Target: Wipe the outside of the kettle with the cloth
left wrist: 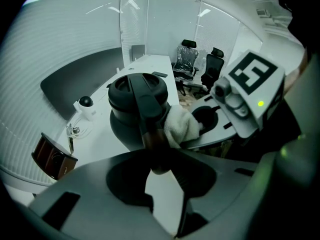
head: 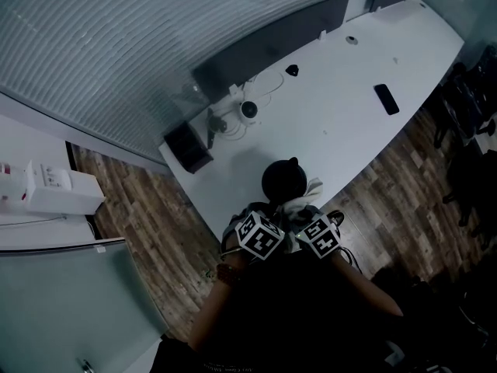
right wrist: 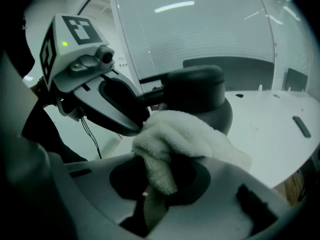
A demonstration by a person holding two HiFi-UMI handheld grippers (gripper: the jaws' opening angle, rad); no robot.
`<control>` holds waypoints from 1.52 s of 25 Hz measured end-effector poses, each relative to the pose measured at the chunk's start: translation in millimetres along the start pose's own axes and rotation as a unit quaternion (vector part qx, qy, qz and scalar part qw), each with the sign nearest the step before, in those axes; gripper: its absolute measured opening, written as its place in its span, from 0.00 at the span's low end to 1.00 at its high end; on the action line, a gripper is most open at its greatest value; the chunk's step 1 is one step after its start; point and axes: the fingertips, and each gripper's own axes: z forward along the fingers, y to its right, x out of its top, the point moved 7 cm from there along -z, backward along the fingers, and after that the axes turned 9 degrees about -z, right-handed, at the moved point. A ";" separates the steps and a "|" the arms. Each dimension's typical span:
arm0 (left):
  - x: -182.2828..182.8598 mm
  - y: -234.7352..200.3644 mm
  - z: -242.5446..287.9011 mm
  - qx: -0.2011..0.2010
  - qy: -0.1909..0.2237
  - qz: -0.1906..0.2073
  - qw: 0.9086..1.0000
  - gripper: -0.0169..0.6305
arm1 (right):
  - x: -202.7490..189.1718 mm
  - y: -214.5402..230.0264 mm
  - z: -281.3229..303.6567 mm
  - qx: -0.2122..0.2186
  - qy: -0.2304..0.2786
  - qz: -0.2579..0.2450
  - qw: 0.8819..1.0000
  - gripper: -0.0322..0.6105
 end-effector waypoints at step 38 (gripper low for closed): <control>7.9 8.7 2.7 -0.013 0.008 -0.004 1.000 0.22 | 26.6 25.0 -24.9 0.016 -0.047 -0.052 0.997 0.15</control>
